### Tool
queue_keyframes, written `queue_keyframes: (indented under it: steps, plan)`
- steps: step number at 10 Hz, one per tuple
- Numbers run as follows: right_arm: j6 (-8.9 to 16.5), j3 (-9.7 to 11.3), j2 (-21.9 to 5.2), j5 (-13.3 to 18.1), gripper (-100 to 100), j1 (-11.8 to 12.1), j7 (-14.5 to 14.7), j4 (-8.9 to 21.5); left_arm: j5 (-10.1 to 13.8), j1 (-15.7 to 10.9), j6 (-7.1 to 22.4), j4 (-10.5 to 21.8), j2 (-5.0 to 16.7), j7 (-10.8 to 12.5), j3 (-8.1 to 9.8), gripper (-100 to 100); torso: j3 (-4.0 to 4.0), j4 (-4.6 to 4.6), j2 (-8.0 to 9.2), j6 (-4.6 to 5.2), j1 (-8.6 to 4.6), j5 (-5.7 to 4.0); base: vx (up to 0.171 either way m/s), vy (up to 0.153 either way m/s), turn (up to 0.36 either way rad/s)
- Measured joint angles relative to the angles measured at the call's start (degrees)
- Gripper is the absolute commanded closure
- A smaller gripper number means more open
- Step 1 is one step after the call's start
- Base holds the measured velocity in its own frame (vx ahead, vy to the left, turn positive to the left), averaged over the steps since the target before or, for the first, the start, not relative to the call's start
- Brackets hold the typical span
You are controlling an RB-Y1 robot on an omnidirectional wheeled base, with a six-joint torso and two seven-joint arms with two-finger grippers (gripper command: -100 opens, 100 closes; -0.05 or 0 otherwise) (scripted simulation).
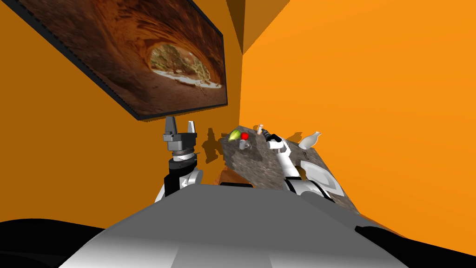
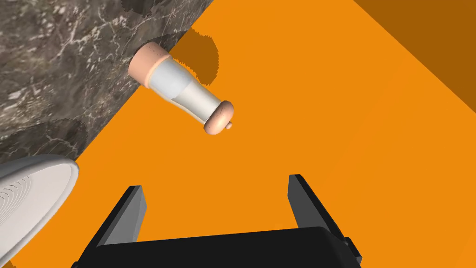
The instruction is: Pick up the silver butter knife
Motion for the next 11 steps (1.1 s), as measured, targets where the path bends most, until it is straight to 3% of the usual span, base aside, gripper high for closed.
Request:
queue_keyframes:
  steps: [9,11]
  plan:
    - [12.7,5.8,-0.8,-0.6,-100,-11.7,5.2,16.4,0.0,0.0,0.0,0.0,0.0,0.0,0.00,0,0.01,0.01,0.00,-0.01,0.04,0.01,0.006,0.015,0.013]
    - [14.6,6.4,-0.5,-0.2,-100,-12.5,5.5,18.7,0.0,0.0,0.0,0.0,0.0,0.0,0.00,0,0.02,0.01,0.03,0.02,-0.02,0.00,0.002,0.012,0.008]
